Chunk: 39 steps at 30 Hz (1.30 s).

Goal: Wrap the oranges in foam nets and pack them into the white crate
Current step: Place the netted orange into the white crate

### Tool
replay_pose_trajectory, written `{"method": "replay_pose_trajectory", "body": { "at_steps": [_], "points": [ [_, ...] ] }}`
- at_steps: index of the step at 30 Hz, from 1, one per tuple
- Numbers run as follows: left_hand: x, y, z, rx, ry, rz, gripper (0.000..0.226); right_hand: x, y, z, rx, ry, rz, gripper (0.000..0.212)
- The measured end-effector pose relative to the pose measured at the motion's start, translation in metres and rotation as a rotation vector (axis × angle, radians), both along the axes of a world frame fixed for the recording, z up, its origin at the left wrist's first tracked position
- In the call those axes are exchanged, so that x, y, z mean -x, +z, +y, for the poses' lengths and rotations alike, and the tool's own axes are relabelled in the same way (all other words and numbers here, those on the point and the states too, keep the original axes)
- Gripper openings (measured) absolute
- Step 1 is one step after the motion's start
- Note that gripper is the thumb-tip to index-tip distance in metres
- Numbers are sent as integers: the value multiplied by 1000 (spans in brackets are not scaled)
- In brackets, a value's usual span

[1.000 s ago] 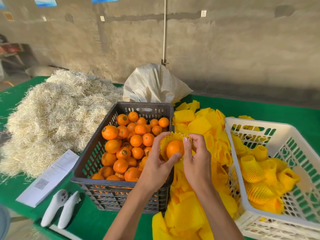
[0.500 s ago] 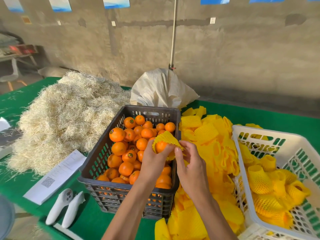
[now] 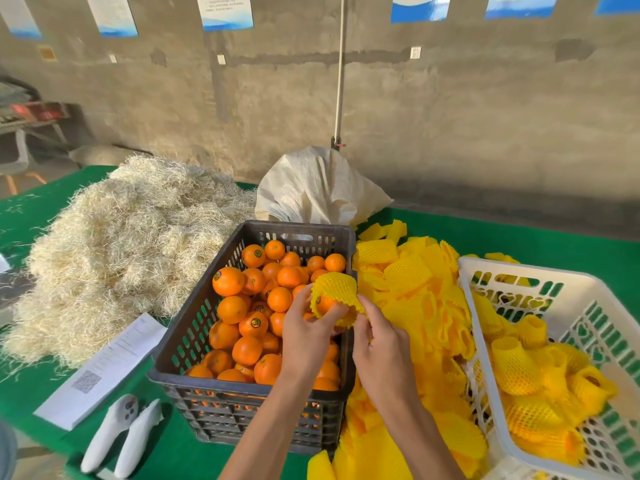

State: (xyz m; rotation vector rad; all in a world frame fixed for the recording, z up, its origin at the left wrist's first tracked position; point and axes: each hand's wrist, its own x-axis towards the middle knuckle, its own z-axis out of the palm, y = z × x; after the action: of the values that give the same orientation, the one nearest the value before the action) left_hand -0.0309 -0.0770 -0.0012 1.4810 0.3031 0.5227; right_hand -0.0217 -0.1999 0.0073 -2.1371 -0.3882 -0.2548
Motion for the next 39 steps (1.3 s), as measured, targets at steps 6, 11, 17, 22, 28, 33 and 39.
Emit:
{"method": "replay_pose_trajectory", "body": {
  "at_steps": [6, 11, 17, 22, 28, 33, 39],
  "points": [
    [-17, -3, -32, -154, -61, 15, 47, -3, 3, -36, -23, -71, -70, 59],
    [-33, -2, -90, -182, -333, 19, 61, -14, -5, -85, -84, -258, 62, 82],
    [-52, -3, -168, -124, -514, 63, 55, -18, -16, -154, -206, -419, 176, 89],
    [-66, 1, -211, -20, -546, 97, 43, -24, -21, -197, -279, -421, 183, 81],
    [-73, 0, -205, -48, -498, 88, 35, -32, -28, -203, -245, -338, 146, 53],
    [-60, -4, -146, -168, -337, 54, 27, -41, -45, -167, -75, -161, 140, 37],
    [-28, -12, -56, -263, -143, 62, 22, -47, -73, -96, 228, 134, 259, 38]
  ]
}}
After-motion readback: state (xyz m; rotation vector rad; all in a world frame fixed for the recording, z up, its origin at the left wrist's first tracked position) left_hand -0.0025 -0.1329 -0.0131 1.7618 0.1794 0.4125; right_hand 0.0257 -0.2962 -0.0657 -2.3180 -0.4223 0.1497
